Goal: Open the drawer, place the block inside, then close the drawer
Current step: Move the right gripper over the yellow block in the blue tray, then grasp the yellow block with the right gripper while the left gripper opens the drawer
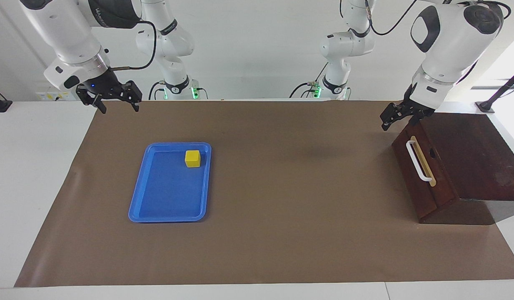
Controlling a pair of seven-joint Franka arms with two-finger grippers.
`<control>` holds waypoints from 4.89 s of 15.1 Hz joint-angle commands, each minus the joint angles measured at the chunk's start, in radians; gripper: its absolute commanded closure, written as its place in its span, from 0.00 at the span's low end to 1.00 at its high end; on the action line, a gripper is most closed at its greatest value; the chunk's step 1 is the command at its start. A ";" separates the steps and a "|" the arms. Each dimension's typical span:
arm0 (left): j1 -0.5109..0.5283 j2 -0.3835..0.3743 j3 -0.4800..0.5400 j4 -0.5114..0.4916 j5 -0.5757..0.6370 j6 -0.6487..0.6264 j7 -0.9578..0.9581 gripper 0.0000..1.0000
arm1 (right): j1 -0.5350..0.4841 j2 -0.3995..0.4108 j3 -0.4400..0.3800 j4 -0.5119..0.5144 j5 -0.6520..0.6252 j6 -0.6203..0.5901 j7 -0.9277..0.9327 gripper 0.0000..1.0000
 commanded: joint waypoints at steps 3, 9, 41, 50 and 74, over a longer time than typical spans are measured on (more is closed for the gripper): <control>0.006 -0.013 -0.001 -0.006 -0.010 -0.007 0.000 0.00 | -0.001 -0.012 0.004 -0.007 -0.014 -0.001 0.010 0.00; 0.006 -0.013 -0.001 -0.006 -0.010 -0.007 -0.001 0.00 | -0.002 -0.012 0.004 -0.007 -0.013 -0.006 -0.027 0.00; 0.012 -0.025 0.002 -0.001 -0.007 -0.006 0.000 0.00 | -0.053 0.212 0.001 -0.505 0.747 0.451 1.082 0.00; -0.003 0.071 -0.003 -0.132 0.376 0.394 0.006 0.00 | -0.039 0.269 0.001 -0.501 0.782 0.465 0.982 0.00; -0.138 0.110 -0.010 -0.391 0.478 0.673 -0.291 0.00 | -0.045 0.254 0.001 -0.571 0.805 0.490 0.883 0.78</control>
